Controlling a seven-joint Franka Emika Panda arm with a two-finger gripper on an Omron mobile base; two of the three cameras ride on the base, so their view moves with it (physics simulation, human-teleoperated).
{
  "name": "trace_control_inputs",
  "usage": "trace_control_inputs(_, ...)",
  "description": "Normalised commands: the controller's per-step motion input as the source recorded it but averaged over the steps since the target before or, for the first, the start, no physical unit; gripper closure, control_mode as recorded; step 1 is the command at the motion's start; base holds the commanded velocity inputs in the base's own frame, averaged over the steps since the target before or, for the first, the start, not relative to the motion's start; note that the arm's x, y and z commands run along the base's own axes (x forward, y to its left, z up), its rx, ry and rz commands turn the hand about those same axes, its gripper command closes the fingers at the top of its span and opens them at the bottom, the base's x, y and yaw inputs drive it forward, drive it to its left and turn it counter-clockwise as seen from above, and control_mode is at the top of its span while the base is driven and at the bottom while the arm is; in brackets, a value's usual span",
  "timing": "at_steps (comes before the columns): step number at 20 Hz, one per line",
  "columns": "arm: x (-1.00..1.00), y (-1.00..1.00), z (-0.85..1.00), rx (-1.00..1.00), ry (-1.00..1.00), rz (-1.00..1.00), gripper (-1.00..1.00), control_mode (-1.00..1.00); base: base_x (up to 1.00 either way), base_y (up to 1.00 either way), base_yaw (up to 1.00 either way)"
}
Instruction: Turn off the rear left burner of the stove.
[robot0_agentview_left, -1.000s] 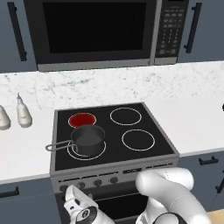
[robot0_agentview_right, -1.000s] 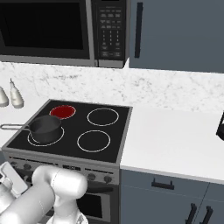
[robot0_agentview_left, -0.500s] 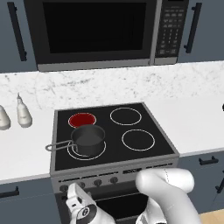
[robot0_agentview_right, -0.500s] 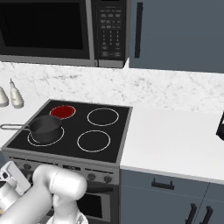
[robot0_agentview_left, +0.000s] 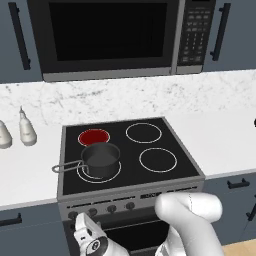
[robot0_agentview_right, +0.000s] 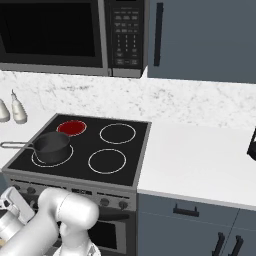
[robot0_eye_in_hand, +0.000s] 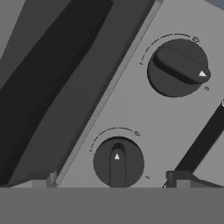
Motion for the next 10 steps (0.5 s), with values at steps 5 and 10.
trace_control_inputs(5, 0.17, 0.09, -0.03, 0.00, 0.00, 0.00, -1.00, -1.00, 0.00, 0.00, 0.00)
trace_control_inputs(10, 0.03, 0.00, 0.00, 0.00, -0.01, 0.00, -1.00, -1.00, 0.00, 0.00, 0.00)
